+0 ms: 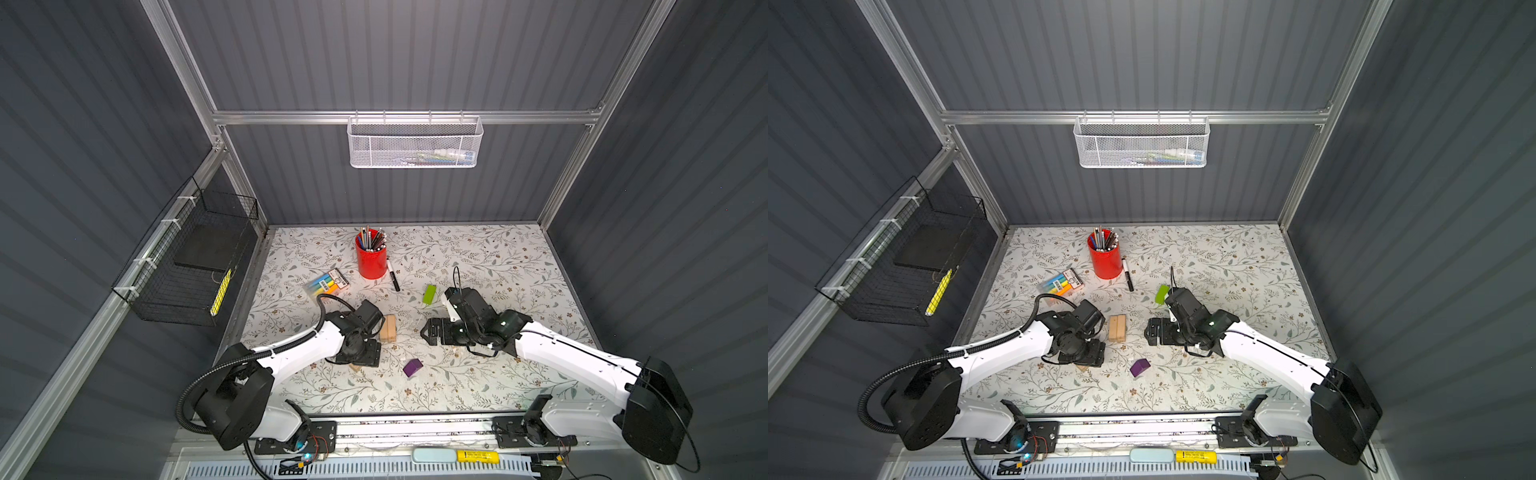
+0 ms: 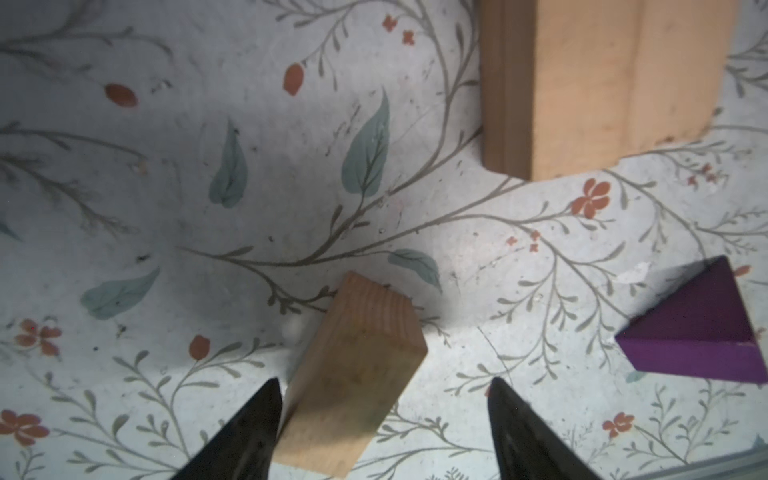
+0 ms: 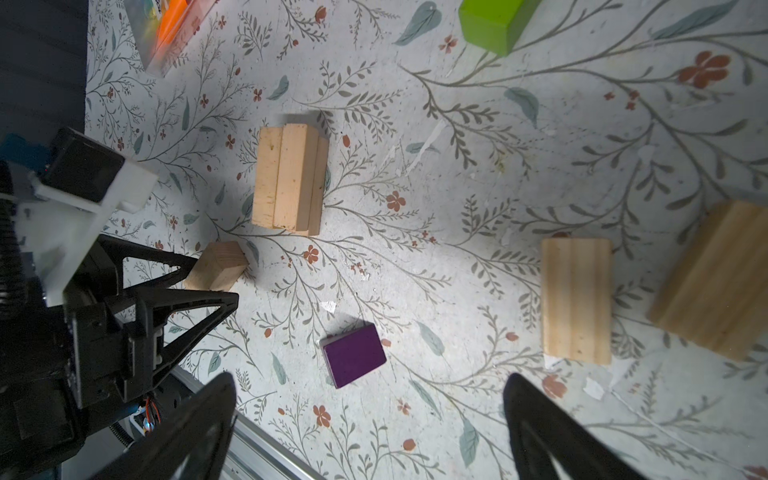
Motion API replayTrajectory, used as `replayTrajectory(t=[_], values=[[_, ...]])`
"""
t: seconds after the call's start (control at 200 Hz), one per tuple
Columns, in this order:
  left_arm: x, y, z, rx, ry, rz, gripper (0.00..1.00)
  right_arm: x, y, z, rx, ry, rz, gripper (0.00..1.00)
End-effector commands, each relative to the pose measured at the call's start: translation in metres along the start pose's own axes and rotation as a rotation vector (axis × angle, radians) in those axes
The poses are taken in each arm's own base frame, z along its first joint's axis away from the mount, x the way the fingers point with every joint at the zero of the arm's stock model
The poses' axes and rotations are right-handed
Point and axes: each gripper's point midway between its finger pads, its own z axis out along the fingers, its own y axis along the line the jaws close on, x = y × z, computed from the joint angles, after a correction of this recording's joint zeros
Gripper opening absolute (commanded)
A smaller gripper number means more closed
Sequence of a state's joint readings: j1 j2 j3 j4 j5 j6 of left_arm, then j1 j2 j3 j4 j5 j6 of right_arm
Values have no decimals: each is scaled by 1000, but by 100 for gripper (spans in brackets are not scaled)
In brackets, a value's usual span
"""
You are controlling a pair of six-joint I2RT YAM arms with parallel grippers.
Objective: Build the wood block tower
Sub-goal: 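Grasp a lying wooden block with the left gripper while the right gripper withdraws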
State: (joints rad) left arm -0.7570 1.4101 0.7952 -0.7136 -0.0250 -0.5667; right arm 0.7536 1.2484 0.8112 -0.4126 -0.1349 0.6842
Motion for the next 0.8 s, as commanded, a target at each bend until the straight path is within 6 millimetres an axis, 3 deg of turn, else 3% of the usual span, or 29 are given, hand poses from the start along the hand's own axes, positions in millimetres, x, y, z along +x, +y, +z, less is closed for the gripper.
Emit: replayTrajectory(t=[0.0, 0.3, 0.796], values=[[10, 11, -1, -78, 15, -35, 73, 0, 1, -2, -10, -10, -1, 99], [13, 16, 9, -95, 12, -64, 55, -2, 0, 1, -1, -14, 0, 99], [5, 13, 19, -90, -16, -75, 42, -9, 7, 3, -20, -29, 2, 99]])
